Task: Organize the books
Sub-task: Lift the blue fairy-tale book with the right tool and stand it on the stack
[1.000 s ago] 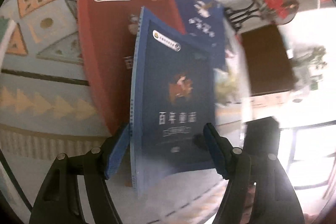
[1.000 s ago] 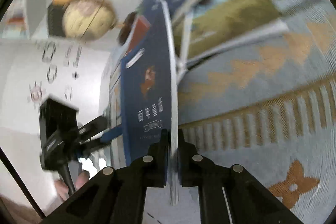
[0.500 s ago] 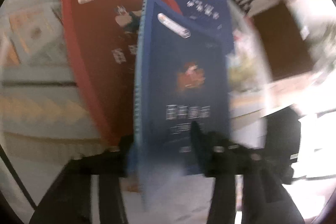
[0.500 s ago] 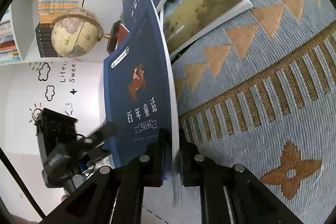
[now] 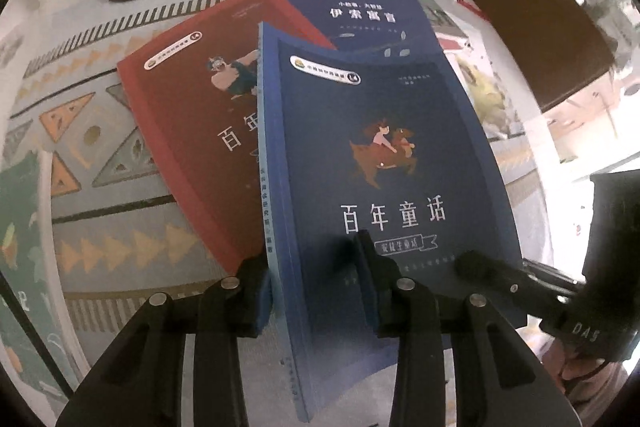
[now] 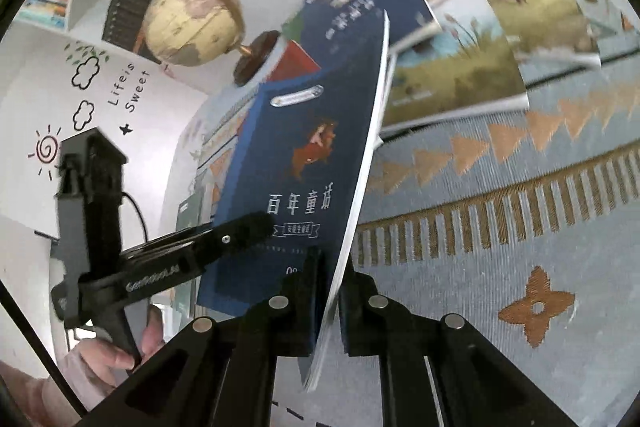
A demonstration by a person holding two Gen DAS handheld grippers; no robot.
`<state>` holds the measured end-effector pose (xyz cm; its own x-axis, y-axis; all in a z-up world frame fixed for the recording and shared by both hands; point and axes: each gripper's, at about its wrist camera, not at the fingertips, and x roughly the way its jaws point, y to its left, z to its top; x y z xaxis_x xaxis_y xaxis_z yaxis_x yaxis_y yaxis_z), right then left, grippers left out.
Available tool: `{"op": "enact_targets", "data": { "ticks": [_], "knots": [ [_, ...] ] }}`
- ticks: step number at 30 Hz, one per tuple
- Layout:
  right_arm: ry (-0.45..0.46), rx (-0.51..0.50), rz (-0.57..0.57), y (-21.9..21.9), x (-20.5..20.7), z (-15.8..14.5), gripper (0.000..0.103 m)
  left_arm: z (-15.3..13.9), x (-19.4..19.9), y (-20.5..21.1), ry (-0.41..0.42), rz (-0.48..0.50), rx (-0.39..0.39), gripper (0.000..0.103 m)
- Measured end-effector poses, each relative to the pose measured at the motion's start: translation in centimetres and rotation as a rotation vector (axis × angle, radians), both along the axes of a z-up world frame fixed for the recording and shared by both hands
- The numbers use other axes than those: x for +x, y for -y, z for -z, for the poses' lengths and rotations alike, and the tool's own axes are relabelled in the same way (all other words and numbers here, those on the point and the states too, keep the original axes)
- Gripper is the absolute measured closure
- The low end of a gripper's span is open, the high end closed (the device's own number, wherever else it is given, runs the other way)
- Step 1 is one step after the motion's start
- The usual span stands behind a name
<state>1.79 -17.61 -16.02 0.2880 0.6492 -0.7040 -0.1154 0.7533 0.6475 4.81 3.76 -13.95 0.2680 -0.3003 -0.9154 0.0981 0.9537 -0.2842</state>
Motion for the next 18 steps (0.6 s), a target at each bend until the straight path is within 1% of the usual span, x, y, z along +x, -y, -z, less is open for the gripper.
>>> {"op": "enact_targets", "data": {
  "ticks": [2,5,10,18],
  "knots": [
    [0.023,-0.015,-0.011,0.1,-0.4,-0.6,0.094,-0.9,0.0,0.2,0.027,0.013,0.025,0.070],
    [0.045,-0.023,-0.020,-0.2,-0.8,-1.5,0.093,-1.9,0.1,0.3,0.043,0.022,0.044,0.070],
    [0.068,-0.022,-0.016,-0.9,-1.0,-2.6,0.092,-2.7,0.0,-0.4,0.044,0.009,0.023,0.070],
    [0.105,-0.057,-0.016,-2.0,-1.7,-4.0,0.091,-3.7,-0.7,-0.9,0.061,0.011,0.008,0.070]
  ]
}}
